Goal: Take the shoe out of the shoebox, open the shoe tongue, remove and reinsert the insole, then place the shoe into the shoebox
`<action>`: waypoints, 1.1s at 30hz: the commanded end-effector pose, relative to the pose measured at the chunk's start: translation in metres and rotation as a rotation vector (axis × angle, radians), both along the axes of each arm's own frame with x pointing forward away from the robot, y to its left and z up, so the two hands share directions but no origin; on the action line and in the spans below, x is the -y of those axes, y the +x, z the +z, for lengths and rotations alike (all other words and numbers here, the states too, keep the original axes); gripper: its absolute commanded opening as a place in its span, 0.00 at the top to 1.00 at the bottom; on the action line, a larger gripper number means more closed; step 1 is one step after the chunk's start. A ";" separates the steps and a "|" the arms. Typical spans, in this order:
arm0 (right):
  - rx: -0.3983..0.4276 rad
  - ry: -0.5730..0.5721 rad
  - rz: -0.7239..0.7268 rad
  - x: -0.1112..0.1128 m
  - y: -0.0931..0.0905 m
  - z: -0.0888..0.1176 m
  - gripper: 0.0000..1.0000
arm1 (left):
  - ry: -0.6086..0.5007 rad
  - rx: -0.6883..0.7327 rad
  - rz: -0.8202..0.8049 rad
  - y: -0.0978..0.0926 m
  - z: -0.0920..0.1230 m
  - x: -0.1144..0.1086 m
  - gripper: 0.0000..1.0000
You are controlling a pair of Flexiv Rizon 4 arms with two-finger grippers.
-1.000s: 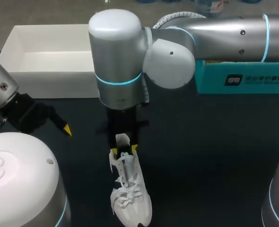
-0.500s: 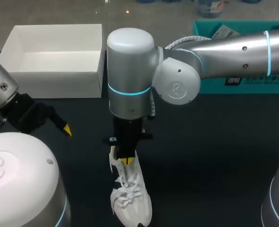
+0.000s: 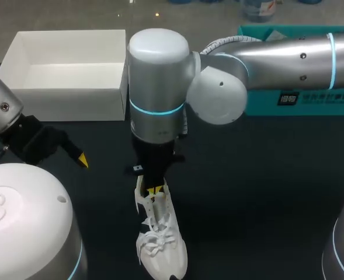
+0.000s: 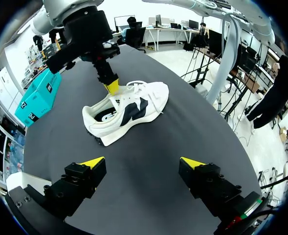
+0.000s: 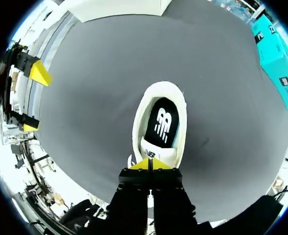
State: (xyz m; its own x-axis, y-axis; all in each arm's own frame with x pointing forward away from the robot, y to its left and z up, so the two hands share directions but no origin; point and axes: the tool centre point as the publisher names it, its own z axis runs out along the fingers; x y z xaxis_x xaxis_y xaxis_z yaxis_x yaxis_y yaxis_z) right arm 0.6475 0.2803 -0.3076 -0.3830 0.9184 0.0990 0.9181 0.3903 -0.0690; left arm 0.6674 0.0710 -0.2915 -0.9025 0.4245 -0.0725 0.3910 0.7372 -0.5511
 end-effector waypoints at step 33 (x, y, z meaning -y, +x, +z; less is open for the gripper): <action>0.094 0.111 0.892 0.022 0.026 0.029 0.00 | 0.001 -0.002 -0.002 0.001 -0.001 0.000 0.00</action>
State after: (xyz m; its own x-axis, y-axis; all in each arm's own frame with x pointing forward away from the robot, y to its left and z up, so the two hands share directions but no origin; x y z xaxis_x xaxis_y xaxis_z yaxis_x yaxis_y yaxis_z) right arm 0.6726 0.2574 -0.2742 -0.8151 0.5720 0.0922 0.5712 0.8200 -0.0368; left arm 0.6674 0.0710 -0.2915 -0.9025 0.4246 -0.0725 0.3911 0.7372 -0.5511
